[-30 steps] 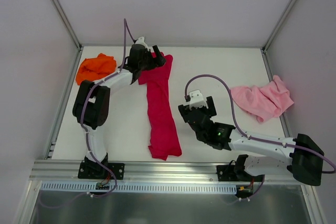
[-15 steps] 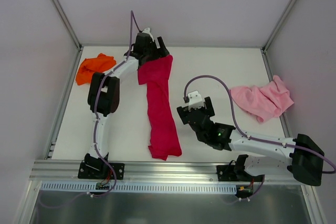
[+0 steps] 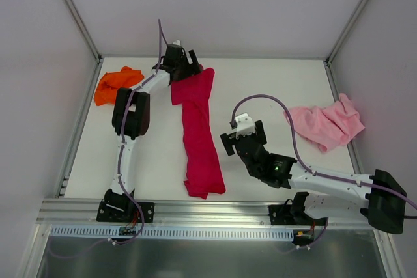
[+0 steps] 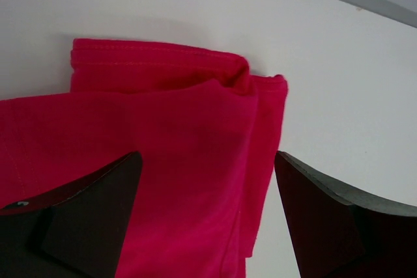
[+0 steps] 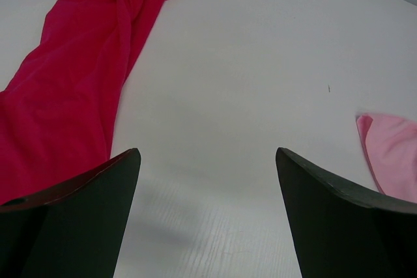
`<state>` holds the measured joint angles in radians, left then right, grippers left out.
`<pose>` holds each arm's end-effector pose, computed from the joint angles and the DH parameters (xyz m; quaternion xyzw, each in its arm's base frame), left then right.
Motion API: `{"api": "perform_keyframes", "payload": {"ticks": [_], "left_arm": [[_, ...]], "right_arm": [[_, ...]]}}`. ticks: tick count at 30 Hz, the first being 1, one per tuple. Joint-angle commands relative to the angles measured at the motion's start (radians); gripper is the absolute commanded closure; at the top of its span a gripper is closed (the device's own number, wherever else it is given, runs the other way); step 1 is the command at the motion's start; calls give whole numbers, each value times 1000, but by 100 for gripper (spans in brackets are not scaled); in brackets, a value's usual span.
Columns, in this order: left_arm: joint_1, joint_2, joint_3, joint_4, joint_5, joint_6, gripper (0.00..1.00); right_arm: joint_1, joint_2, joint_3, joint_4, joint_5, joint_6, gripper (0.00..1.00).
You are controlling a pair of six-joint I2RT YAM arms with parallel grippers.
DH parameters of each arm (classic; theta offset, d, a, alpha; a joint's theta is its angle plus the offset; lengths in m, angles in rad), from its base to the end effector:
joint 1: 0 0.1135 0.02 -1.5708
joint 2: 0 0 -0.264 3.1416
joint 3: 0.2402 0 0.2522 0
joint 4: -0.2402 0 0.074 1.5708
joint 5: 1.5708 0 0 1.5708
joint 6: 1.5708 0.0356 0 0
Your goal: Fold and stack the t-shirts
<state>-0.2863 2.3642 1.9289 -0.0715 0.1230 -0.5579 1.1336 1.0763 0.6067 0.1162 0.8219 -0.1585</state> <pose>0.5275 -0.1598 0.1967 -0.0856 0.8565 -0.2557 0.4402 0.1221 0.1996 0.2545 -0.2704 0.7380 -0.0440 0.6166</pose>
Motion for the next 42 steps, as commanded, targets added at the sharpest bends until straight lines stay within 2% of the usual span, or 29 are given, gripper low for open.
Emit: {"api": "perform_keyframes", "payload": {"ticks": [1,3,7,11,12,15,16,18,23,28,31,33,35,36,42], "left_arm": [[13,35,62,-34,9,-34,16],[15,46,70,-37,23,-39,16],[18,64,76,-25,62,-43,32],[18,79,84,-22,95,-46,54],[18,79,82,-22,99,-46,64],[16,81,81,-19,118,-43,83],[16,78,76,-20,121,-40,86],[16,64,53,1,145,-31,86],[15,6,-10,16,158,-23,80],[15,-72,-100,29,119,-28,76],[6,-126,-152,51,101,-31,81],[-2,-149,-154,53,104,-17,88],[-16,-163,-151,50,101,-7,91],[-19,-167,-150,52,102,-4,96],[-39,-183,-136,49,107,4,100]], "right_arm": [[2,-32,-1,43,-1,2,9],[3,-36,-2,42,-4,1,10],[5,-44,-4,45,-4,1,10],[8,-45,-4,40,-3,1,10],[6,-44,-4,40,-4,1,10],[6,-38,-2,42,-9,2,10],[8,-29,-1,45,-16,1,9],[8,-7,5,49,-27,-1,10],[8,48,42,45,-52,1,10],[15,76,56,40,-66,1,10],[20,77,62,40,-67,1,10],[23,79,62,42,-70,1,9],[23,83,61,43,-70,1,10],[23,85,61,43,-69,2,9],[28,85,53,36,-55,5,9]]}}
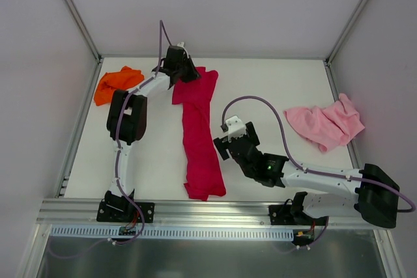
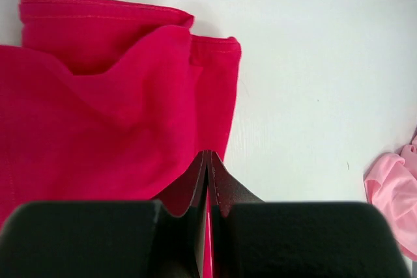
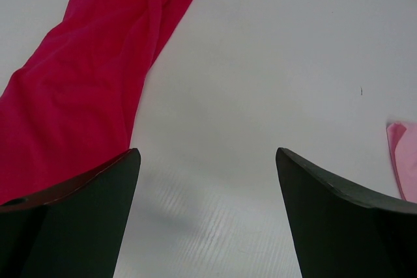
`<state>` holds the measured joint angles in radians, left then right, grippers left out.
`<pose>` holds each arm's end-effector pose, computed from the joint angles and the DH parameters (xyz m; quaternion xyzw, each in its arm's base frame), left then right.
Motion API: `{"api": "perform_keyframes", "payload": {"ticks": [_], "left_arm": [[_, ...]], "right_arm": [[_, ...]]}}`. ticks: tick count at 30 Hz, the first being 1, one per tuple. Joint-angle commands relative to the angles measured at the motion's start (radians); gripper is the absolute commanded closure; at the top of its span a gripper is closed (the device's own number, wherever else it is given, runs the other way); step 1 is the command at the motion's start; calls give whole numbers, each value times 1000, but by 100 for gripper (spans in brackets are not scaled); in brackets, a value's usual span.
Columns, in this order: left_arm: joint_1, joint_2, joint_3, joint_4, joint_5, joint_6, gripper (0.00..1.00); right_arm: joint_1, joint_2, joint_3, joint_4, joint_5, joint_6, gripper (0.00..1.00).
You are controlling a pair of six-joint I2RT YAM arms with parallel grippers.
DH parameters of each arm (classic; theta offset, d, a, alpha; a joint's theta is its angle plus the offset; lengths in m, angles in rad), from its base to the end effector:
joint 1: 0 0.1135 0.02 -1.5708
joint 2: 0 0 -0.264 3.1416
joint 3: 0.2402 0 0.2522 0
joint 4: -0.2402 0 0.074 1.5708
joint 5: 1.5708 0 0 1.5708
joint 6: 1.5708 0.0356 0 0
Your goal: Fold and stack the t-shirts
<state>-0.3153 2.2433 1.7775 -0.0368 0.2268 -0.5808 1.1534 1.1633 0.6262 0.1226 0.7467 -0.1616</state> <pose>0.4971 -0.1706 0.2112 -0.0561 0.8553 -0.3069 0.4137 0.1227 0.2171 0.2418 -0.3188 0.7390 -0.0266 0.5929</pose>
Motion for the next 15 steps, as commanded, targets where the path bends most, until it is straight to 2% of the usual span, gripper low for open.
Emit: {"api": "perform_keyframes", "payload": {"ticks": [1,4,5,6,8,10,15], "left_arm": [[-13,-62,16,12,2,29,100],[-25,-65,22,-1,-13,51,100],[-34,-71,20,-14,-59,61,77],[-39,-79,14,-23,-98,73,62],[-47,-91,16,-57,-189,91,51],[-50,-88,31,-95,-256,93,52],[-50,-39,69,-118,-276,99,54]], "right_arm": [[8,-4,32,29,23,8,10],[9,-11,29,25,23,11,9],[9,-14,29,19,25,14,9],[9,-16,27,17,25,14,9],[14,-16,24,12,33,16,10],[14,-22,21,17,33,17,10],[23,-28,21,9,46,16,9]]}}
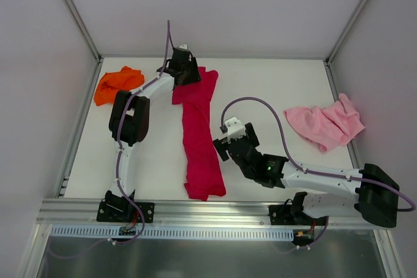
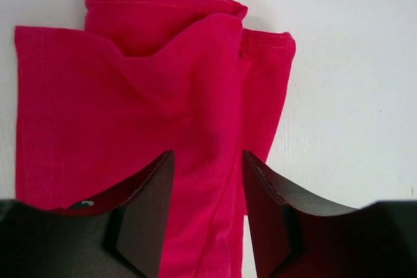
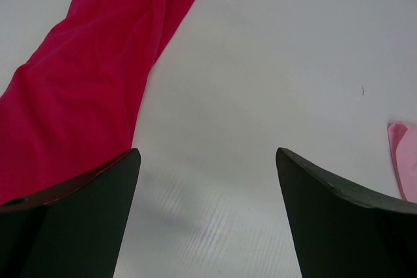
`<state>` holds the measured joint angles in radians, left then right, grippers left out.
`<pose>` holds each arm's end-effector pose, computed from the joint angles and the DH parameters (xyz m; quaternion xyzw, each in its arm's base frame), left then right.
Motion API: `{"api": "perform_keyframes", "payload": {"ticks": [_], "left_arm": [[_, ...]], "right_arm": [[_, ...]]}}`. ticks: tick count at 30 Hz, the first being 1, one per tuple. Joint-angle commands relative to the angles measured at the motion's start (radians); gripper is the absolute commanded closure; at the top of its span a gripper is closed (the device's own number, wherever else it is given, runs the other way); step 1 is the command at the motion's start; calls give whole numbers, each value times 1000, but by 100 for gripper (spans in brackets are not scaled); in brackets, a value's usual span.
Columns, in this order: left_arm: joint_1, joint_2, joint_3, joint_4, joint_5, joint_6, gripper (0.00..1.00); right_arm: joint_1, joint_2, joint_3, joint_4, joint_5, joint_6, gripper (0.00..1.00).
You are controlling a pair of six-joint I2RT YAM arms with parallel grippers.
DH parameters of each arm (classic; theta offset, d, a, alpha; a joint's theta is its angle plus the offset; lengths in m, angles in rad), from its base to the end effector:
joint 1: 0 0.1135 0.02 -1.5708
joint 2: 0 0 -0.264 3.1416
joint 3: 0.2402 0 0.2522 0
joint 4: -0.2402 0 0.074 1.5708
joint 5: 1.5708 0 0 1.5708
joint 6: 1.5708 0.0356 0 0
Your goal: Fold and stack the t-shirts
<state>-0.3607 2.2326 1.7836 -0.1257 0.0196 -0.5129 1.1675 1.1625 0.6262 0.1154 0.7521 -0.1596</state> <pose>0.4872 -0.1845 0.2099 -0.0621 0.8763 -0.2099 0.4292 0.1196 0.2183 0.2414 -0.3234 0.7380 -0.0256 0.5917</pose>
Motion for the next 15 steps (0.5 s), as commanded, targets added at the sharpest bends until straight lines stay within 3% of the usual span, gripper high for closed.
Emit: {"api": "perform_keyframes", "payload": {"ticks": [1,15], "left_arm": [[-3,-21,68,-31,-70,31,55],[-3,61,99,-58,-112,33,52]], "right_arm": [[9,-30,18,17,44,14,9],[20,-73,3,-3,49,26,10]]}}
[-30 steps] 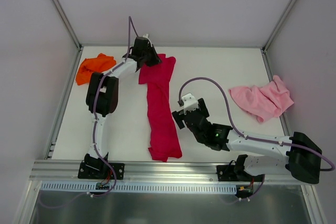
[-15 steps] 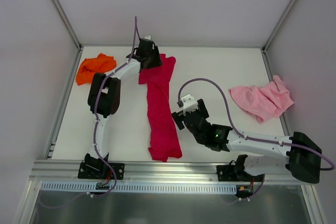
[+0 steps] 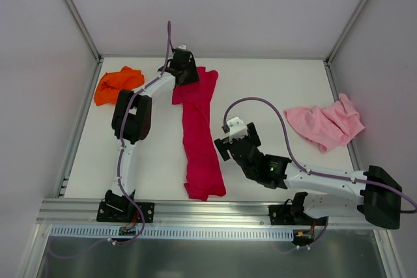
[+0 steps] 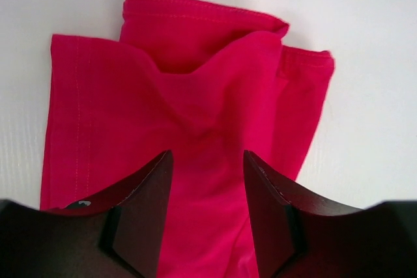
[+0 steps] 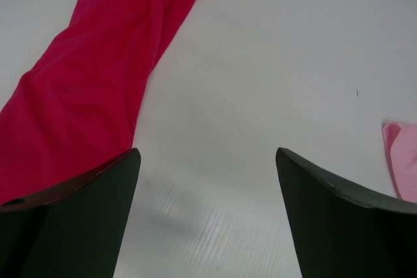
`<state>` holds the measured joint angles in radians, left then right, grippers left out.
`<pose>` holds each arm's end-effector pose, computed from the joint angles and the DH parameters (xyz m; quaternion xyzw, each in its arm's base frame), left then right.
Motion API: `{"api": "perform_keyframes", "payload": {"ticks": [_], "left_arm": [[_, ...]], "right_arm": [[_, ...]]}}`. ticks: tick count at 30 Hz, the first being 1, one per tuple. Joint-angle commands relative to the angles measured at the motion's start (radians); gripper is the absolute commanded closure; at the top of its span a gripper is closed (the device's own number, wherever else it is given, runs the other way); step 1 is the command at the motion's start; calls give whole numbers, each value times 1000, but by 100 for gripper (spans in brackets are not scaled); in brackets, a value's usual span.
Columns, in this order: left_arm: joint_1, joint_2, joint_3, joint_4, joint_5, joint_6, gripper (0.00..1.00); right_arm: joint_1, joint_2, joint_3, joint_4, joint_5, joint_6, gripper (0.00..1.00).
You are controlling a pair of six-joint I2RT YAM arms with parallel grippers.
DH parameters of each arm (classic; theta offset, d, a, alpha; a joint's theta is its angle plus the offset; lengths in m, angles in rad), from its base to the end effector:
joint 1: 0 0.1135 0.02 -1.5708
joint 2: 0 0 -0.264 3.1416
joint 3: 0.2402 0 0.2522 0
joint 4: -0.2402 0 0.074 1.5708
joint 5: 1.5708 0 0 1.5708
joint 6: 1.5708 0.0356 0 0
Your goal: Fold and stack the t-shirts
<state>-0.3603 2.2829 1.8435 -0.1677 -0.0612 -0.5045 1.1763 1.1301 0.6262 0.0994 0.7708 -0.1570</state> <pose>0.4964 -0.1847 0.2010 -0.0779 0.8824 -0.1695 0.4319 0.1161 0.2142 0.2474 -0.3156 0.7359 -0.0250 0.5985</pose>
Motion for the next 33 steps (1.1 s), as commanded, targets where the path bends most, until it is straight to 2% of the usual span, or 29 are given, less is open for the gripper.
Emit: {"api": "perform_keyframes", "payload": {"ticks": [1,7,13,18,24,27,31,33], "left_arm": [[-3,13,45,-21,-31,23,52],[-3,36,51,-29,-38,20,53],[-3,47,49,-30,-28,12,67],[-5,52,49,-36,-23,12,60],[-2,59,56,-39,-12,11,60],[-2,59,54,-38,-5,9,70],[-2,59,53,-38,4,9,88],[-2,56,49,-35,3,7,89]], "right_arm": [[14,-46,3,14,30,22,9],[19,-89,-10,13,30,23,10],[19,-89,-16,13,36,25,10],[19,-95,-16,6,36,28,10],[20,-110,-22,3,38,31,10],[20,-112,-22,0,38,34,9],[20,-113,-23,-1,41,37,10],[22,-112,-25,-1,42,37,9]]}}
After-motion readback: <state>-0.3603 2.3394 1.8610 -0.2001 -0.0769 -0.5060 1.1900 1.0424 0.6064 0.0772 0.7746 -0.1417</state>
